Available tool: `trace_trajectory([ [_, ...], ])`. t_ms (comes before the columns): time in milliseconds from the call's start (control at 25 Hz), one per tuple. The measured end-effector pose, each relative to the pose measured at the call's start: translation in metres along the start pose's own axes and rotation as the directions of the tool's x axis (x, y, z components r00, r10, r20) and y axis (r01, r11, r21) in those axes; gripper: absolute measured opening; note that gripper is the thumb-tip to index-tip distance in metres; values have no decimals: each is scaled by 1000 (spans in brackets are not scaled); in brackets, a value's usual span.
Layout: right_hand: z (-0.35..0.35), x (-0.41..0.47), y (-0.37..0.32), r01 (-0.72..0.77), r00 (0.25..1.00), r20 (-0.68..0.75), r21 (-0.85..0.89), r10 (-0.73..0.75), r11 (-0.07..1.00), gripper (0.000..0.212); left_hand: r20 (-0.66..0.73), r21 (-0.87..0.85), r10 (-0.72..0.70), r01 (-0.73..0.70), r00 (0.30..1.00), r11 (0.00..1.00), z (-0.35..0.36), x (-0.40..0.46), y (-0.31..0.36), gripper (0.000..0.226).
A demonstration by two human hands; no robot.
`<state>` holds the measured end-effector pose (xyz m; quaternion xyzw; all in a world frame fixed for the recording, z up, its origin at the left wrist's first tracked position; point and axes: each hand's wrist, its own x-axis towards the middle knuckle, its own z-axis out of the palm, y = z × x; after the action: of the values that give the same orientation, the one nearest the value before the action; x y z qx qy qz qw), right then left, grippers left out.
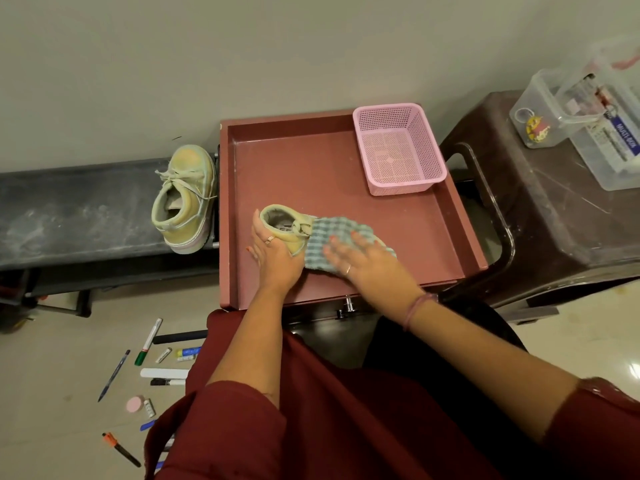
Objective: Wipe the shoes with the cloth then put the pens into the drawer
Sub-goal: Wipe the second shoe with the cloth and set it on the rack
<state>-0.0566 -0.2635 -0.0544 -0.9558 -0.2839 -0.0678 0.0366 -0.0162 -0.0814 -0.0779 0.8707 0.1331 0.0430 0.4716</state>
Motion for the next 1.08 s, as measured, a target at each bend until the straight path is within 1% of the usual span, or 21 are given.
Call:
trace_trajectory([
  [40, 10, -8, -4, 79, 996, 58, -88, -74, 993, 54, -6, 6, 2, -2, 1000, 1000, 0, 0, -1, 112],
  [80, 16, -17, 2, 111, 991, 91, -144, -98, 983, 54, -1, 15, 6, -6, 1000, 1000, 0, 0, -1, 114],
  [120, 14, -25, 12, 125, 988, 109, -165, -108, 978, 53, 10, 21, 8, -8, 1000, 1000, -1, 0, -1, 117],
  [160, 13, -32, 23, 120, 990, 95, -163, -105, 979, 54, 24, 20, 4, -5, 1000, 1000, -2, 0, -2, 122],
  [200, 7, -40, 32, 93, 992, 101, -150, -78, 984, 59, 37, 11, -2, 1, 999, 1000, -3, 0, -2, 126],
  [240, 6, -47, 41, 17, 994, 111, -119, -3, 993, 67, 45, -1, -4, 4, 999, 1000, -3, 0, -2, 128],
  [280, 0, -52, 48, -139, 981, 132, -10, 139, 990, 76, 46, -9, -8, 8, 999, 1000, -2, 0, -2, 129],
  [320, -3, -55, 53, -347, 931, 181, 160, 318, 924, 79, 40, -11, -13, 14, 999, 1000, -3, 0, -2, 129],
  [360, -6, -55, 53, -548, 837, 229, 343, 498, 763, 78, 31, -12, -16, 17, 999, 1000, -3, 0, -1, 129],
  [400, -6, -49, 47, -702, 696, 306, 484, 650, 523, 78, 23, -12, -18, 18, 1000, 1000, -2, 0, -1, 129],
  [440, -9, -40, 35, -760, 563, 381, 588, 733, 278, 82, 17, -12, -21, 21, 1000, 1000, -2, 0, 0, 128],
  [480, -6, -30, 18, -747, 491, 441, 658, 752, 102, 87, 12, -12, -28, 28, 1000, 1000, -2, 0, 1, 128],
  [520, 0, -22, 0, -734, 472, 459, 678, 753, 46, 90, 9, -10, -33, 33, 999, 999, -2, 0, 2, 127],
  [560, 5, -13, -18, -746, 449, 457, 665, 768, 40, 91, 9, -9, -34, 34, 999, 999, -2, -1, 2, 127],
  [640, 7, 2, -46, -800, 371, 442, 599, 817, 39, 88, 8, -16, -34, 34, 999, 999, -3, -1, 3, 127],
  [720, 2, 11, -59, -797, 320, 448, 604, 835, -18, 85, 4, -26, -35, 35, 999, 999, -1, -1, 2, 126],
  [800, 0, 12, -65, -807, 294, 447, 589, 845, -31, 80, 8, -39, -40, 40, 999, 998, 1, 1, 0, 126],
  [880, 4, 8, -74, -777, 302, 482, 624, 822, -80, 76, 4, -37, -34, 34, 999, 999, 3, 1, -3, 127],
  [920, 4, 7, -82, -748, 317, 499, 654, 807, -111, 75, 1, -38, -31, 31, 1000, 999, 3, 2, -4, 127],
  [1000, 3, 6, -96, -728, 344, 524, 673, 779, -131, 79, 1, -51, -27, 27, 1000, 998, 4, 3, -5, 126],
  [1080, 4, 2, -102, -610, 393, 528, 763, 753, -216, 85, 11, -61, -31, 32, 999, 998, 3, 4, -6, 127],
])
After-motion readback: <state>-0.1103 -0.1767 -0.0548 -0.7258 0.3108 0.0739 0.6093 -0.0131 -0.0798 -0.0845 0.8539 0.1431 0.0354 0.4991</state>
